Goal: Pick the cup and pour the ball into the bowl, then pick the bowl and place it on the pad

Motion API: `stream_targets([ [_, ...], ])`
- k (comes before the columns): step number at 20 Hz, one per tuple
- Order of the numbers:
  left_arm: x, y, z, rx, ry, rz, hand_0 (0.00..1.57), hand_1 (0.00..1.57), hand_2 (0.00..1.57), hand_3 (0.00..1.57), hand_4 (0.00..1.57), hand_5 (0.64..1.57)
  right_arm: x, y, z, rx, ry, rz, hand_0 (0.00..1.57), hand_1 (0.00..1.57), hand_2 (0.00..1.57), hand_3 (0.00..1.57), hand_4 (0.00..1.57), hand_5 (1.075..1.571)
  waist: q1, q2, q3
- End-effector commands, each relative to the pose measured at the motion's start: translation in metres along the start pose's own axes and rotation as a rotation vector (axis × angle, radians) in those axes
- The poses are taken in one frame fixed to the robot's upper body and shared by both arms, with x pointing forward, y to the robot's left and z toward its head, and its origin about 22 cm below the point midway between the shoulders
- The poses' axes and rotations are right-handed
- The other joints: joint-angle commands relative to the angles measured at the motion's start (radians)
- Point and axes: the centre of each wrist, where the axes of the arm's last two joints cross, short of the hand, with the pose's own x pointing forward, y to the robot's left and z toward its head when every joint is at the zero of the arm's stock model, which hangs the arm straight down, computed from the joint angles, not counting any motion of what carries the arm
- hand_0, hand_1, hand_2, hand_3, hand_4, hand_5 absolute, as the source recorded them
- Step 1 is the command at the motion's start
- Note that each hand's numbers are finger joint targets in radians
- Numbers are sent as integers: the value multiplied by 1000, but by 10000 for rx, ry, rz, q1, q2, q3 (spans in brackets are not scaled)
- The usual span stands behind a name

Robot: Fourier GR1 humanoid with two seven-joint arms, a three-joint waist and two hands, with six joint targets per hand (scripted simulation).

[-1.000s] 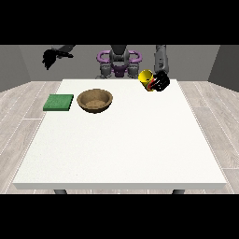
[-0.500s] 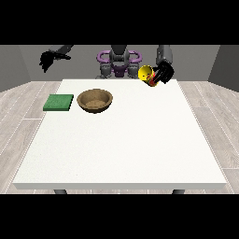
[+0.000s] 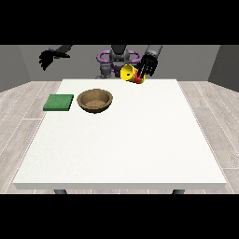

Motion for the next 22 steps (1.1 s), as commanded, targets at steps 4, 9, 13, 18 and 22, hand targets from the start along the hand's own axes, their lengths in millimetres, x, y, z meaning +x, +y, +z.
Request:
stream_targets([
  [4,66,-17,3,-321,-1858,-3459,1538,1538,1571,1571,1485,1334,-7,-28,17,-365,614,-14,0,0,0,0,0,1571,202,-663,12],
  [9,131,-32,13,-342,-3692,-5754,1477,1477,1571,1571,1571,1098,0,-13,-9,-103,-26,48,0,0,0,0,0,1571,-6,-20,11],
  [13,124,-37,13,-472,-4782,-8606,1536,1536,1571,1571,1571,1124,-2,-7,-12,236,52,-159,0,0,0,0,0,1570,-305,68,8],
  [18,135,-41,16,-630,-5385,-10861,1479,1479,1571,1571,1474,1234,-2,-24,-2,88,256,-106,0,0,0,0,0,1571,-124,-210,-2],
  [22,153,-52,30,-1068,-5885,-11542,1449,1449,1571,1571,1529,1137,-12,-24,10,-35,756,-37,0,0,0,0,0,1571,-64,-606,-11],
])
